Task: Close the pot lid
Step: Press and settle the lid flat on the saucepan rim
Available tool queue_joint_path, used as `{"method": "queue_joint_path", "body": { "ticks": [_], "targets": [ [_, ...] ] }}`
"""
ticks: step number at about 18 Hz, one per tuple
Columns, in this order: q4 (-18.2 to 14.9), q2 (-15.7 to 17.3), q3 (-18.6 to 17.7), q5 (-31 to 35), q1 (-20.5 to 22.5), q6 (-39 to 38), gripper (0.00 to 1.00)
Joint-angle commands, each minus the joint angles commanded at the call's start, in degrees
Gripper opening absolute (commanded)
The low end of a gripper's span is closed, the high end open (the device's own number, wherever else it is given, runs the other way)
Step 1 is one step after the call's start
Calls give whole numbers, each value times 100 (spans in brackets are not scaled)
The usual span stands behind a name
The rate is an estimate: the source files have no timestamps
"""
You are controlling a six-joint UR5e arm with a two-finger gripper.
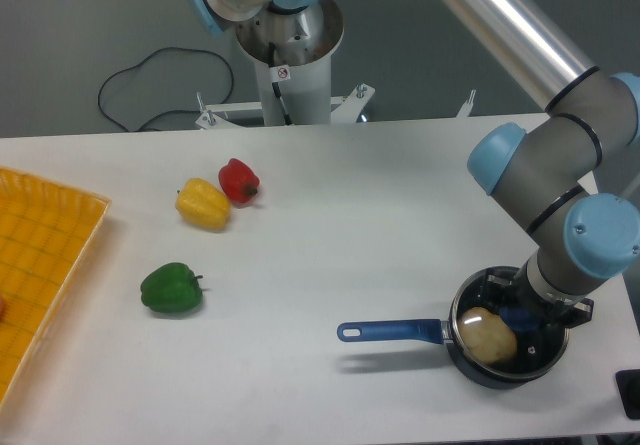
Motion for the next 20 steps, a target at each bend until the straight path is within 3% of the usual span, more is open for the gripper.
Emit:
{"method": "queue_joint_path", "body": {
  "ticks": [20],
  "targets": [
    [132,-70,-18,9,-18,-79,60]
  ]
}}
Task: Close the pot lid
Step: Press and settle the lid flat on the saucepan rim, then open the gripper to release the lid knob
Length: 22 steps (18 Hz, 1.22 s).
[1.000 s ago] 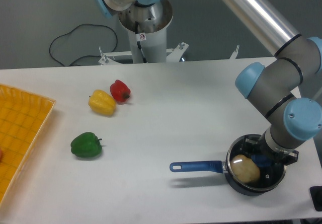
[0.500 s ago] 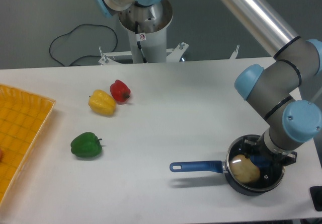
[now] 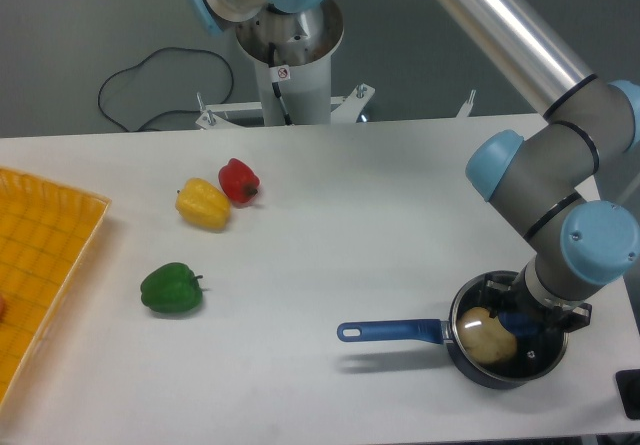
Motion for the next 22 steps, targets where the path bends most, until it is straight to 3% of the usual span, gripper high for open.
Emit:
{"method": "queue_joint_path", "body": {
  "ticks": [7,13,18,22],
  "targets": [
    [9,0,-44,0,-9,9,62],
    [52,9,-70,0,-9,26,73],
    [97,9,-88,0,-18,53,91],
    [105,53,-167,0,-44,62,99]
  ]
}}
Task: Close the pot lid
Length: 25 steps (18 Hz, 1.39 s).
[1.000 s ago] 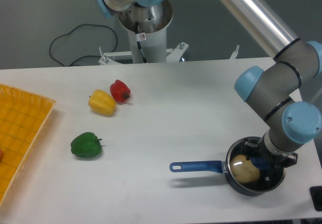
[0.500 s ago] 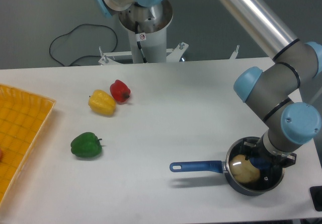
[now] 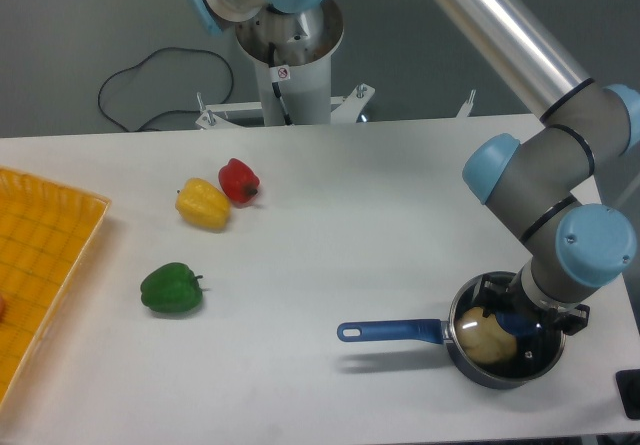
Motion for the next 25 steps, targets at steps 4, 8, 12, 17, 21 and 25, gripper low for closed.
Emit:
{"method": "queue_joint_path", "body": {
  "ticks": [4,8,12,17,21,25],
  "targets": [
    [-9,210,-193,-9,-9,0,100],
    [-9,474,-439,-35,0,9,100],
    [35,747,-668,-62,0,53,100],
    [70,721,-703,-62,0,44,100],
    [62,826,-703,-62,0,53,100],
    [44,1317,-1124,-53,0,53,100]
  ]
}}
